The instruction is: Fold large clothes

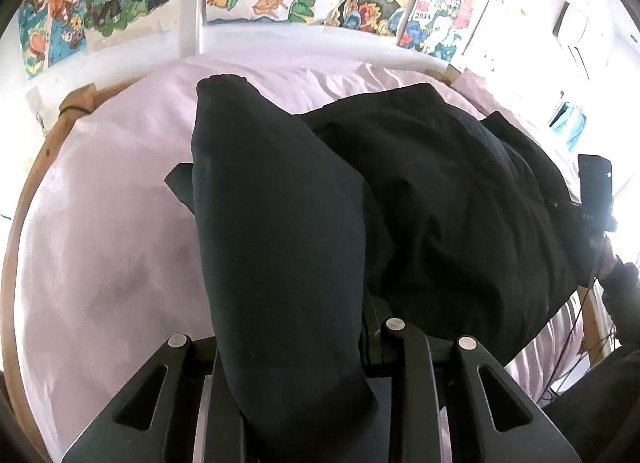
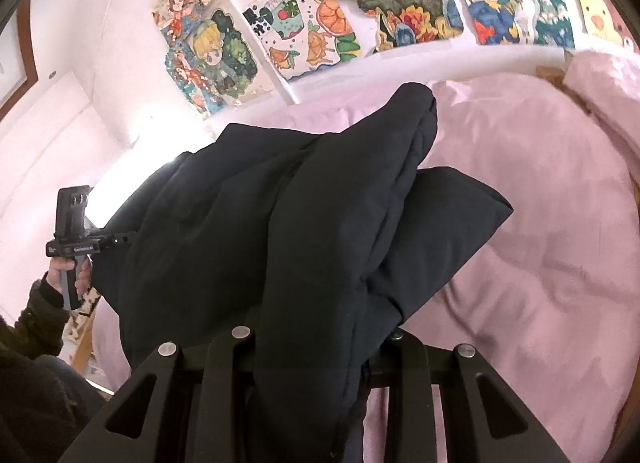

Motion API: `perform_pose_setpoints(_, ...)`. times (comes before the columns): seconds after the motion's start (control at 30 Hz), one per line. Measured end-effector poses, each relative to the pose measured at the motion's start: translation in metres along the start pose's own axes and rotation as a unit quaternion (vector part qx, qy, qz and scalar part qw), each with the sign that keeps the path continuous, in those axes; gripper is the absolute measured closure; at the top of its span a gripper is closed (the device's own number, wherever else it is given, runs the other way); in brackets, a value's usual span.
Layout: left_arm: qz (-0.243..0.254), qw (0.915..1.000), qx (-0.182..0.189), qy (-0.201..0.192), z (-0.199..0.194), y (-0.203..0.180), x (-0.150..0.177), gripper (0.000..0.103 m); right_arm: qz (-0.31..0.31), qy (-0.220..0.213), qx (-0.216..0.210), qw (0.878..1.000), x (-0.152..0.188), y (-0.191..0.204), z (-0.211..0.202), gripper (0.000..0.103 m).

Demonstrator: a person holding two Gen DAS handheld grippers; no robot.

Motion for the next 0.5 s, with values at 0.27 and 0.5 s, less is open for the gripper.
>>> perform_pose_setpoints(0.27, -0.023, 0.9994, -0.017, 0.018, 0.026, 0.021, 0.035, 0.078, 0.050, 0.033, 0.032, 0.998, 0.040, -0.027, 0.022, 0.067)
perform_pose_setpoints(0.5, -0.046, 0.9978, -0.044, 0.020, 0.041, 0.033, 0.048, 0.055, 0.045, 0.032, 0.089, 0.994, 0.051, -0.032, 0.020, 0.041)
Point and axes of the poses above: each gripper's, at about its wrist camera, not at the fingertips, and z roughly the way its jaws point, y to its left, x to its underside, the point moved 3 cm from there along z, roughly the way its jaws point, and after that the axes turned 9 degrees about -y, right-handed, at the moved point
